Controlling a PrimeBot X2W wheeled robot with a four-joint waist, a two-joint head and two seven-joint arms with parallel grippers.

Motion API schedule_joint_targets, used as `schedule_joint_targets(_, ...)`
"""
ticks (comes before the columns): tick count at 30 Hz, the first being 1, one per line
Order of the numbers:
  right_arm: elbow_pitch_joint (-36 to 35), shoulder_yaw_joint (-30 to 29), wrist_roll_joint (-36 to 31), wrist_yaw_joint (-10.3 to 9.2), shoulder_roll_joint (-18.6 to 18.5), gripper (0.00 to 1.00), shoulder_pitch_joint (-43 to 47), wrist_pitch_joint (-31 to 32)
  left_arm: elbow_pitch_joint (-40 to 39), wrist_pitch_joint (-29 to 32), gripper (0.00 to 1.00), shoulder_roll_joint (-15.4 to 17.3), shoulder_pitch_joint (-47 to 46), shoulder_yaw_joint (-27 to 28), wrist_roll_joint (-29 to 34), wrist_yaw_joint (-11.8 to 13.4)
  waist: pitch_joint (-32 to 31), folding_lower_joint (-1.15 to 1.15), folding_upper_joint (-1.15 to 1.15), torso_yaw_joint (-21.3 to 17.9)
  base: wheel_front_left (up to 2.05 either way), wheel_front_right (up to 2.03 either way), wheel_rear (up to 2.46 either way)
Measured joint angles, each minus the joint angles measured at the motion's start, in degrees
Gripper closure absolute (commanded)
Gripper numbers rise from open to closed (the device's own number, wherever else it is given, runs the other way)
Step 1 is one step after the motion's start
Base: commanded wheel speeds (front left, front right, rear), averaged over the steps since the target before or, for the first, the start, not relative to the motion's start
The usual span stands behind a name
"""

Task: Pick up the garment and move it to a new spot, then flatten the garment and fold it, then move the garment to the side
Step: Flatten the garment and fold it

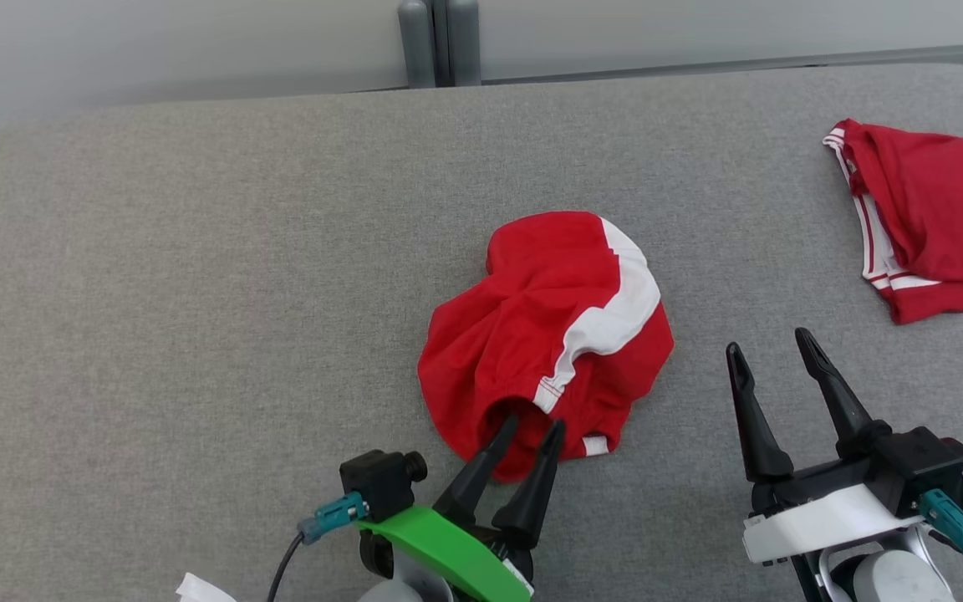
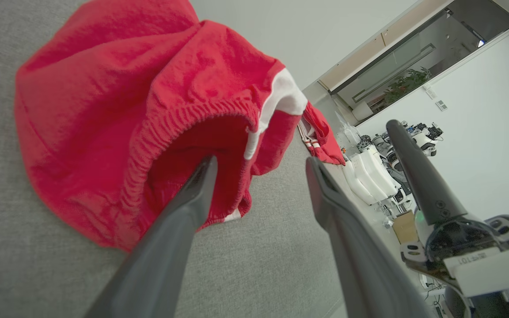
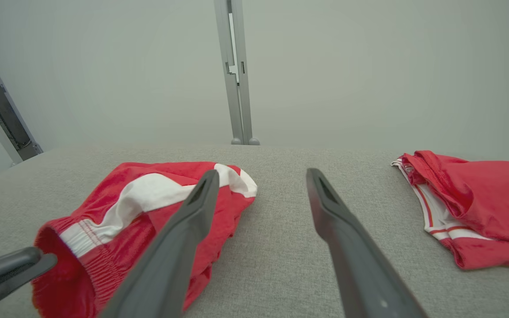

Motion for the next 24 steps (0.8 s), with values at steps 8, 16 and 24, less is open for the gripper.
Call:
schedule_joint_targets(8,-0.25,-0.12,0.0,0.0,-0.27,0.0,-1.12,0.0,0.88,0.0,0.0,0.0,-2.96,0.9,0.14,0.0,2.56,0.0,0.0,-0.86,0.0,0.0,0.0)
schedule_joint_targets(16,-0.13,-0.19,0.1,0.0,0.2,0.0,-1.39,0.0,0.88,0.0,1.0,-0.01,-3.64,0.49,0.24,0.0,3.66,0.0,0.0,-1.33,0.0,0.0,0.0)
schedule_joint_targets(24,0.24,-0.34,0.42,0.0,0.49,0.0,-2.02,0.0,0.04,0.0,1.0,1.1,-7.99,-0.37,2.1,0.0,2.91,0.0,0.0,-2.46,0.0,0.0,0.0)
